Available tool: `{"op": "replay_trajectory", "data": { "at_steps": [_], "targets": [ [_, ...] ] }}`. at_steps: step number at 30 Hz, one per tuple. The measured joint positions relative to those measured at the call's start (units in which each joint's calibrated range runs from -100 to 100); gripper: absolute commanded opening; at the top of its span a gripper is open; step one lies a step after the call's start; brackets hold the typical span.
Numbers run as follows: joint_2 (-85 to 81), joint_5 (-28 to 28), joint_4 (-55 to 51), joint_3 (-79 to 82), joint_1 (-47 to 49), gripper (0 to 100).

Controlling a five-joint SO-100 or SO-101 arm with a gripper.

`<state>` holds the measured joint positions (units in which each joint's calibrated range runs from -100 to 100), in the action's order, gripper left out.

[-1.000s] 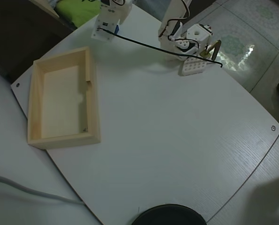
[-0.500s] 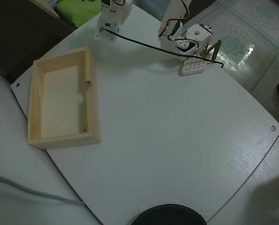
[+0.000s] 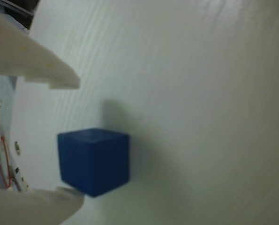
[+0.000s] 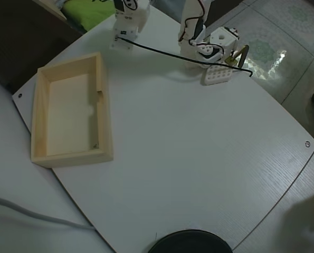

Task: Pick up the small blue cube and put it into the box

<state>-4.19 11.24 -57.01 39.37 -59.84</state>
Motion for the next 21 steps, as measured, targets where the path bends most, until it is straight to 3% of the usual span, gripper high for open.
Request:
{"op": "replay_trajectory", "data": {
  "at_steps": [21],
  "targets": [
    [0.8,0.2,0.9,0.0,0.0,15]
  ]
}}
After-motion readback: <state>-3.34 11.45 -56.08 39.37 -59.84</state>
